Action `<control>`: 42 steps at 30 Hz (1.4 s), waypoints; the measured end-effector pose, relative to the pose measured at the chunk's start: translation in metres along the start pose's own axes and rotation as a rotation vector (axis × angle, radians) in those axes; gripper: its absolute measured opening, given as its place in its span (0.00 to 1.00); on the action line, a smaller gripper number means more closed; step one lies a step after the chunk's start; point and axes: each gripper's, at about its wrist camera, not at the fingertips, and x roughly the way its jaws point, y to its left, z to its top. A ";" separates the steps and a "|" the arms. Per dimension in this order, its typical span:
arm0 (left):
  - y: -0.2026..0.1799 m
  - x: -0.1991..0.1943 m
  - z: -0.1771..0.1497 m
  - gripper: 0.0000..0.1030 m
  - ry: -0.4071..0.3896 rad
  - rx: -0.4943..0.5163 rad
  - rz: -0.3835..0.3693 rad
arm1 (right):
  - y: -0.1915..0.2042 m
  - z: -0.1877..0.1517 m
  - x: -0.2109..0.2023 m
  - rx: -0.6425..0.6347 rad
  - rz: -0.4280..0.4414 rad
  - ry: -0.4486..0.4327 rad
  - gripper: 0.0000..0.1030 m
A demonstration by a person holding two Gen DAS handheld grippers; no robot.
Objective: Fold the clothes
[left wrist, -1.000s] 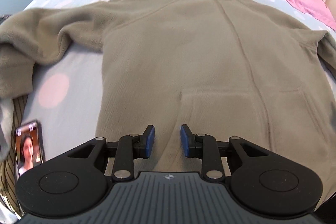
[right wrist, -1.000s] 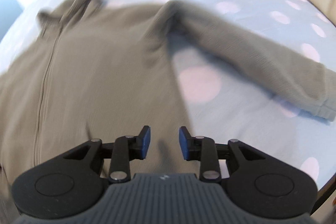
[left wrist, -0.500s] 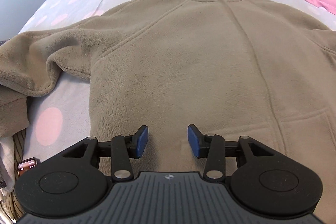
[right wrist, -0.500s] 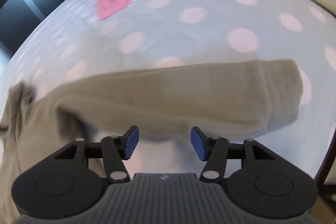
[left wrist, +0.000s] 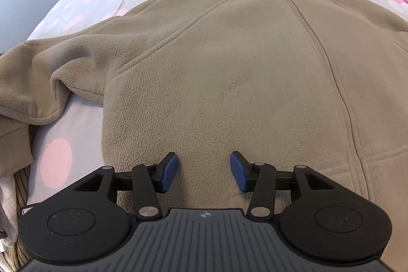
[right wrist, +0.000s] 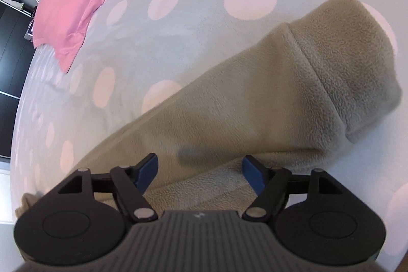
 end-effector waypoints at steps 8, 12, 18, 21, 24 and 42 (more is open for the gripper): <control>0.007 0.004 0.002 0.44 0.001 -0.043 -0.035 | 0.028 -0.006 0.022 -0.091 -0.032 -0.009 0.27; 0.006 0.003 0.002 0.44 -0.004 -0.026 -0.029 | 0.029 -0.013 0.013 -0.078 -0.030 -0.024 0.42; 0.005 -0.001 0.001 0.44 -0.013 -0.014 -0.025 | 0.057 -0.033 -0.003 -0.223 0.011 -0.056 0.50; 0.007 -0.003 0.001 0.44 -0.018 -0.016 -0.031 | 0.079 -0.046 -0.013 -0.321 0.061 -0.079 0.53; 0.010 -0.007 0.003 0.44 -0.027 -0.018 -0.047 | 0.102 -0.065 -0.020 -0.449 0.106 -0.101 0.55; 0.056 -0.013 0.109 0.44 -0.111 -0.095 -0.238 | 0.222 -0.154 -0.026 -1.014 0.368 0.017 0.57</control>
